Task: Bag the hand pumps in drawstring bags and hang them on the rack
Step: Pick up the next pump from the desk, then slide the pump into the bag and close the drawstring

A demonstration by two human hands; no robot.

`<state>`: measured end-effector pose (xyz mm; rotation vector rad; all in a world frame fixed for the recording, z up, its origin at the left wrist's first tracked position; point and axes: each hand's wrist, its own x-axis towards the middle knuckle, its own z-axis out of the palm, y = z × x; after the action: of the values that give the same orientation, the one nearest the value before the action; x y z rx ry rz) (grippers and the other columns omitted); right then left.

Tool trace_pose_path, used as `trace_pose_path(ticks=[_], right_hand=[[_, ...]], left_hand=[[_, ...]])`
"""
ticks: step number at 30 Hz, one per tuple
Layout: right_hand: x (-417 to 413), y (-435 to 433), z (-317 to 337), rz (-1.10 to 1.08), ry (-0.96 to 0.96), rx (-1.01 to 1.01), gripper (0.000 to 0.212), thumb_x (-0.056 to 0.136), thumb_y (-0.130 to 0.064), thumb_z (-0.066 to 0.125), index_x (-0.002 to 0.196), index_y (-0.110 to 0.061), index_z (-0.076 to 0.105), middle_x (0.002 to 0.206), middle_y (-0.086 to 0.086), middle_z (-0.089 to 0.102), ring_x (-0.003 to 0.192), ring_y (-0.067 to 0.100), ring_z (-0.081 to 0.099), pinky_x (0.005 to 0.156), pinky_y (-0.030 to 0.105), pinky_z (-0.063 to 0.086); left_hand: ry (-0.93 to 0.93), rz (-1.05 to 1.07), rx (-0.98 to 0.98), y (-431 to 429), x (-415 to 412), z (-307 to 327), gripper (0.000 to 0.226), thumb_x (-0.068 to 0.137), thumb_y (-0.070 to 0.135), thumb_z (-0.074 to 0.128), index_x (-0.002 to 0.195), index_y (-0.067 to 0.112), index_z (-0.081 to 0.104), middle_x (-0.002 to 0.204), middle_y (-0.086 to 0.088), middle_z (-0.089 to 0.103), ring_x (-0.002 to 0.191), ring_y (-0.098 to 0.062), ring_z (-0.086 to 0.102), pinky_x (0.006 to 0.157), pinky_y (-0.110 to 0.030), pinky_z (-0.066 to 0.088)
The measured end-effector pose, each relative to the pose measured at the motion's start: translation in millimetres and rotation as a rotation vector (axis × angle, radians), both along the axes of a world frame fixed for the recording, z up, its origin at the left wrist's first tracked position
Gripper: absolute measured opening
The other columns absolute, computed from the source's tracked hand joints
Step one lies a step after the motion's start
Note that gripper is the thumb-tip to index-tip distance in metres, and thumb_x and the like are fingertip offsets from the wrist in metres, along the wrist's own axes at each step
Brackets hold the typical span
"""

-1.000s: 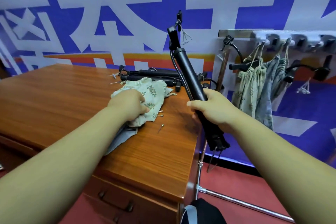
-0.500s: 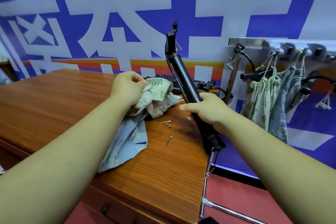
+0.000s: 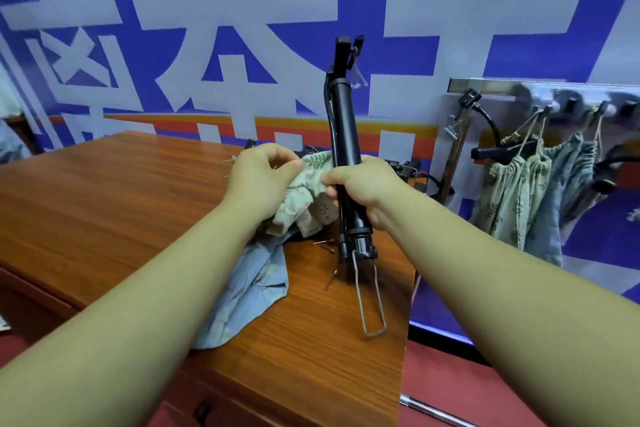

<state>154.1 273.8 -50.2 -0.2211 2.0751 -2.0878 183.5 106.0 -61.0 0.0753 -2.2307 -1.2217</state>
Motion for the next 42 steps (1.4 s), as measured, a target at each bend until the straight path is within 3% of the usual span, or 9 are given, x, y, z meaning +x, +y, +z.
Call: trace_pose_path(ticks=[6, 9, 13, 18, 24, 30, 32, 35, 42], right_hand=[[-9.6, 2.5, 21.5, -0.081, 0.082, -0.020, 0.022, 0.081, 0.005, 0.070, 0.090, -0.007, 0.054, 0.073, 0.014, 0.063, 0.052, 0.018, 0.059, 0.057, 0.030, 0.053], [-11.7, 10.2, 37.0, -0.073, 0.137, -0.061, 0.027, 0.081, 0.006, 0.072, 0.092, -0.008, 0.052, 0.075, 0.013, 0.062, 0.056, 0.020, 0.060, 0.062, 0.033, 0.057], [-13.3, 29.3, 49.3, -0.041, 0.193, 0.011, 0.026, 0.079, -0.003, 0.077, 0.096, -0.009, 0.059, 0.065, 0.004, 0.067, 0.062, 0.018, 0.064, 0.074, 0.039, 0.058], [-9.8, 49.4, 48.2, -0.008, 0.220, 0.038, 0.027, 0.079, -0.003, 0.078, 0.100, -0.007, 0.062, 0.067, 0.004, 0.067, 0.057, 0.015, 0.065, 0.063, 0.029, 0.057], [-8.5, 61.2, 42.5, 0.051, 0.189, 0.007, 0.043, 0.080, -0.002, 0.076, 0.120, 0.002, 0.061, 0.072, 0.006, 0.064, 0.059, 0.014, 0.063, 0.056, 0.025, 0.054], [-15.0, 64.0, 47.0, 0.028, 0.227, -0.063, 0.039, 0.078, -0.002, 0.078, 0.115, 0.001, 0.064, 0.076, 0.007, 0.067, 0.061, 0.014, 0.065, 0.058, 0.025, 0.054], [-17.9, 64.7, 52.1, 0.011, 0.242, -0.105, 0.036, 0.078, -0.002, 0.078, 0.112, -0.003, 0.066, 0.079, 0.008, 0.068, 0.062, 0.015, 0.066, 0.059, 0.026, 0.054], [-19.3, 71.2, 64.4, -0.021, 0.281, -0.136, 0.036, 0.077, -0.007, 0.080, 0.111, -0.006, 0.067, 0.078, 0.008, 0.069, 0.065, 0.016, 0.066, 0.065, 0.029, 0.054], [-3.4, 125.7, 101.7, -0.121, 0.356, -0.311, 0.027, 0.080, -0.003, 0.077, 0.104, -0.009, 0.067, 0.071, 0.003, 0.066, 0.060, 0.016, 0.062, 0.062, 0.028, 0.053]], left_hand=[[-0.260, -0.090, -0.347, -14.2, 20.8, -13.7, 0.065, 0.072, 0.042, 0.087, 0.130, 0.044, 0.056, 0.125, 0.012, 0.061, 0.115, -0.010, 0.058, 0.092, -0.036, 0.048], [-0.266, -0.009, -0.364, -17.1, 22.7, -13.3, 0.040, 0.083, 0.037, 0.080, 0.120, 0.036, 0.066, 0.116, 0.014, 0.065, 0.104, -0.011, 0.062, 0.079, -0.031, 0.045], [-0.242, -0.023, -0.084, -21.0, 19.0, 6.7, 0.003, 0.085, 0.027, 0.080, 0.086, 0.028, 0.077, 0.082, 0.007, 0.074, 0.075, -0.012, 0.066, 0.061, -0.026, 0.047], [-0.305, -0.112, 0.233, -27.0, 13.1, 41.2, 0.010, 0.086, 0.015, 0.078, 0.096, 0.014, 0.079, 0.087, -0.012, 0.078, 0.075, -0.022, 0.068, 0.069, -0.036, 0.050], [-0.343, -0.346, 0.550, -27.4, 4.4, 77.0, 0.019, 0.096, 0.001, 0.061, 0.107, 0.007, 0.074, 0.075, -0.007, 0.073, 0.043, -0.005, 0.047, 0.036, -0.013, 0.027], [-0.250, -0.499, 0.656, -24.5, -2.7, 104.7, 0.024, 0.096, 0.001, 0.058, 0.118, 0.002, 0.069, 0.083, -0.013, 0.071, 0.046, -0.005, 0.042, 0.040, -0.013, 0.036], [-0.198, -0.491, 0.639, -20.2, -5.8, 116.3, 0.023, 0.093, 0.005, 0.064, 0.114, 0.006, 0.072, 0.091, -0.015, 0.073, 0.062, -0.015, 0.059, 0.055, -0.024, 0.055], [-0.109, -0.516, 0.622, -2.7, -6.6, 135.9, 0.016, 0.095, 0.004, 0.062, 0.106, 0.010, 0.072, 0.087, -0.012, 0.074, 0.080, -0.022, 0.071, 0.076, -0.035, 0.060], [0.055, -0.628, 0.517, 62.5, -3.4, 177.0, 0.015, 0.097, 0.000, 0.057, 0.102, 0.008, 0.070, 0.080, -0.009, 0.075, 0.075, -0.020, 0.073, 0.070, -0.033, 0.061]])
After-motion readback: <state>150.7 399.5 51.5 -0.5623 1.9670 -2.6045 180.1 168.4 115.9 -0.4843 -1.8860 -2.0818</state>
